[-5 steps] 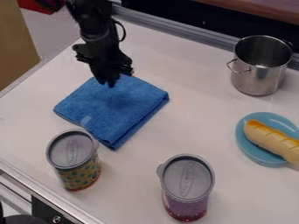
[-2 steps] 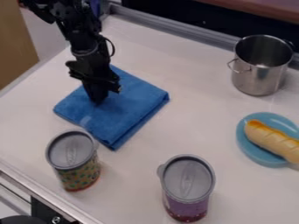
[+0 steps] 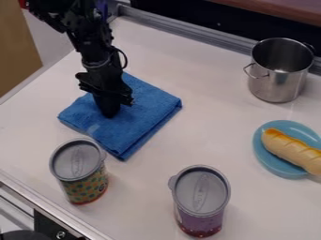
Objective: Moved the blue cloth near the silver pot
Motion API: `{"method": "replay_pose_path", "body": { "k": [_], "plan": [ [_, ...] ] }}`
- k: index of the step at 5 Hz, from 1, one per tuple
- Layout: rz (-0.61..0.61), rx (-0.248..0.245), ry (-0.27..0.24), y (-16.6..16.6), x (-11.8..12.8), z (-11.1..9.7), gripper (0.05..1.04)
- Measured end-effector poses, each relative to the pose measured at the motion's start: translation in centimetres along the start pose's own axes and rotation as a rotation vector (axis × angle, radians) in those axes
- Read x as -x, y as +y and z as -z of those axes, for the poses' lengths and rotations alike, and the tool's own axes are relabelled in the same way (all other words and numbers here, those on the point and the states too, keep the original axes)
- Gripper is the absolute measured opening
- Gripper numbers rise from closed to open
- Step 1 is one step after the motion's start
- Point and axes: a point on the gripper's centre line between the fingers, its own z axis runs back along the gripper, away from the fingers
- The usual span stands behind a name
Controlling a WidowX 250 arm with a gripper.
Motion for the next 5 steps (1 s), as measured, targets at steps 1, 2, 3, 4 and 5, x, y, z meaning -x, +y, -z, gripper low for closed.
{"method": "replay_pose_path", "body": {
  "k": [1,2,3,4,5],
  "plan": [
    [-0.015,0.016,-0.015,-0.5,-0.5,0.1,0.052],
    [-0.054,0.016,-0.05,-1.5,-2.0,0.2,0.052],
    [-0.08,0.041,-0.065,-3.0,-3.3,0.1,0.052],
    [-0.106,0.046,-0.067,-4.3,-4.5,0.2,0.052],
    [-0.124,0.028,-0.085,-5.4,-5.3,0.5,0.052]
  ]
}}
